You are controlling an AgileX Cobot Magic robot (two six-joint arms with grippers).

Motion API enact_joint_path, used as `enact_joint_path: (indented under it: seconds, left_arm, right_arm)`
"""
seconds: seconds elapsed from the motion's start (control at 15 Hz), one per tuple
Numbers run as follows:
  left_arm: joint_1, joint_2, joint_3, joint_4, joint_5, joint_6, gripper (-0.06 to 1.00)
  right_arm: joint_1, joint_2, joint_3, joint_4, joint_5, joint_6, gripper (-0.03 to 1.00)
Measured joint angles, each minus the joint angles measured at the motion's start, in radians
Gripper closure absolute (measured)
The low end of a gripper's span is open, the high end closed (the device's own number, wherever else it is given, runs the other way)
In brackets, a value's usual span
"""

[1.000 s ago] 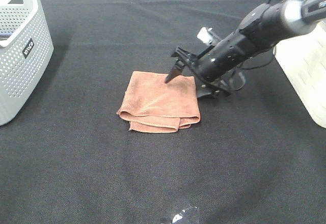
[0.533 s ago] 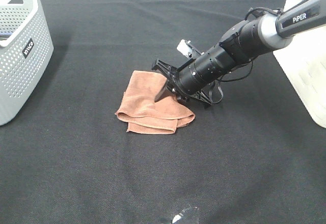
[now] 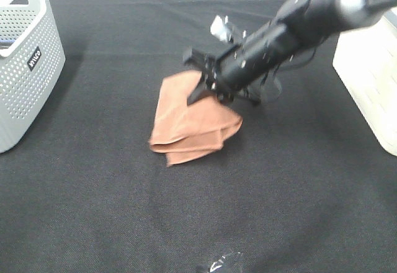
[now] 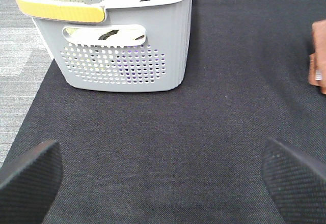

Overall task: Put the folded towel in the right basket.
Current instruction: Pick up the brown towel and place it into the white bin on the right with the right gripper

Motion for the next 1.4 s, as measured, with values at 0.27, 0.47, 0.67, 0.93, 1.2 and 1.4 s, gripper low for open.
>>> enact_joint_path:
  seconds: [0.27,0.47,0.67,0.93,1.2,1.4]
  left_arm:
    - [0.0,0.0,0.0,0.0,0.0,0.003,-0.05]
    - [0.0,0.0,0.0,0.0,0.0,0.003,-0.05]
    - [0.0,0.0,0.0,0.0,0.0,0.003,-0.05]
    - [0.0,0.0,0.0,0.0,0.0,0.003,-0.05]
    - [0.0,0.0,0.0,0.0,0.0,0.003,-0.05]
    - [0.0,0.0,0.0,0.0,0.0,0.003,-0.05]
  right_arm:
    - [-0.039,-0.212,0.001,-0.089,0.028,0.001,0.81]
    - [-0.215,-0.381,-0.029,-0.102,0.062,0.003,0.81]
    - [-0.337,-0.463,-0.107,-0.104,0.092,0.004,0.81]
    - [-0.631,-0.529,-0.209,-0.127,0.119,0.013,0.81]
    - [-0.768,-0.469,-0.209,-0.412,0.117,0.024,0.81]
    - [-0.77,-0.397,-0.209,-0.534,0.116,0.084,0.81]
